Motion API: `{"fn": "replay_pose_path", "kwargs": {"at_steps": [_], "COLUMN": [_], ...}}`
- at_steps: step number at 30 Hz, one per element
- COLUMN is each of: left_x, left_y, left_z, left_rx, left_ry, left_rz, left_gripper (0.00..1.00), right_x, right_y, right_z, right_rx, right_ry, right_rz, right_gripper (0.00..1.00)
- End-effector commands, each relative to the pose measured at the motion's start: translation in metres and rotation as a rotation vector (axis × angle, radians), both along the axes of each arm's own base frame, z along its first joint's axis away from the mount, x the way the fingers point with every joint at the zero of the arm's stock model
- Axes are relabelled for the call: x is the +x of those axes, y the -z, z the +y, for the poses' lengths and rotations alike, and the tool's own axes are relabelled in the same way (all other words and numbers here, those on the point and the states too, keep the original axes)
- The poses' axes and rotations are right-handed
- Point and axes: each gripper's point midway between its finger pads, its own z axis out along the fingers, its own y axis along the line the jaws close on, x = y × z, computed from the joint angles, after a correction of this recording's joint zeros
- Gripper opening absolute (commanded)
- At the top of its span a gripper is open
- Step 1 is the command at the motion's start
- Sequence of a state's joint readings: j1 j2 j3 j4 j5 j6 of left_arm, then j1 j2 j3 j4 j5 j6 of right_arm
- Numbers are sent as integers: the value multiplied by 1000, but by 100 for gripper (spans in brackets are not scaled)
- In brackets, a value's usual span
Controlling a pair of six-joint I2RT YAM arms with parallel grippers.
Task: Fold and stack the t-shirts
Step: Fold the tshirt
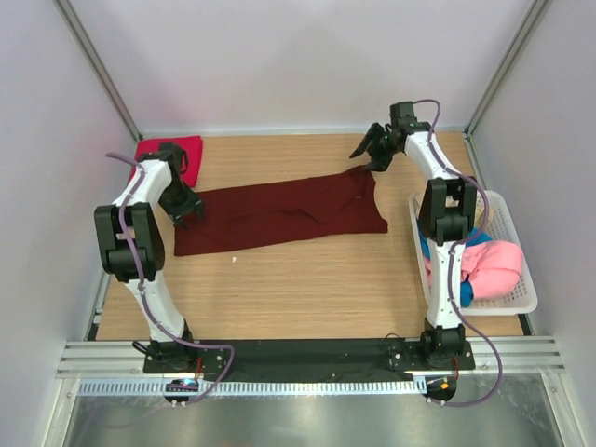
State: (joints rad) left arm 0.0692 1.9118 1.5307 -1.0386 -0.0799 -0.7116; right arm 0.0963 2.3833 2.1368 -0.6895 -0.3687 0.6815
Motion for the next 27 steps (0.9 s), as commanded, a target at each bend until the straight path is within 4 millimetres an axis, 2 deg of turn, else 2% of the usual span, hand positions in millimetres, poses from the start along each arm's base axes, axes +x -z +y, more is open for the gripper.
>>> {"fn": "replay_pose_path", "kwargs": {"at_steps": [1,2,3,4,5,6,7,12,14,16,18,19,20,21,24,26,27], "left_x": [17,18,20,20,22,21,17,8,2,-5,-11,-12,-13,-17,-23,-27,-27], "left_y": [8,9,15,19,20,25,34,48,54,60,63,64,64,66,72,76,77], "left_z": [2,3,4,5,5,8,11,24,26,26,23,22,23,22,19,18,19], "left_rx": [-19,-19,-23,-29,-36,-35,-32,-15,-7,-15,-22,-25,-26,-26,-43,-44,-44], "left_ry": [39,38,41,42,43,39,39,31,33,29,34,36,35,35,32,32,29], "left_rz": [-28,-27,-19,-7,-3,18,57,112,145,167,175,172,167,178,197,215,215], "left_gripper": [49,49,49,49,49,49,49,49,50,51,51,52,52,53,54,54,54], "right_x": [-37,-47,-65,-74,-85,-94,-99,-123,-121,-114,-99,-95,-89,-80,-65,-64,-58], "right_y": [-69,-68,-50,-48,-59,-43,-39,-20,-14,-8,-13,-3,-4,-10,-3,9,4], "right_z": [21,26,32,37,50,55,58,67,59,53,49,49,48,48,48,63,65], "right_rx": [-51,-48,-47,-41,-24,-20,-21,-29,-58,-92,-132,-150,-167,-201,-289,-328,-364], "right_ry": [-151,-165,-181,-187,-203,-210,-215,-242,-204,-185,-175,-177,-164,-143,-75,-88,-75], "right_rz": [-79,-65,-20,-18,-42,-24,-16,41,33,-4,-35,-18,-22,-46,-60,-57,-73], "right_gripper": [64,64,64,65,65,64,64,54,49,48,45,44,44,45,54,58,59]}}
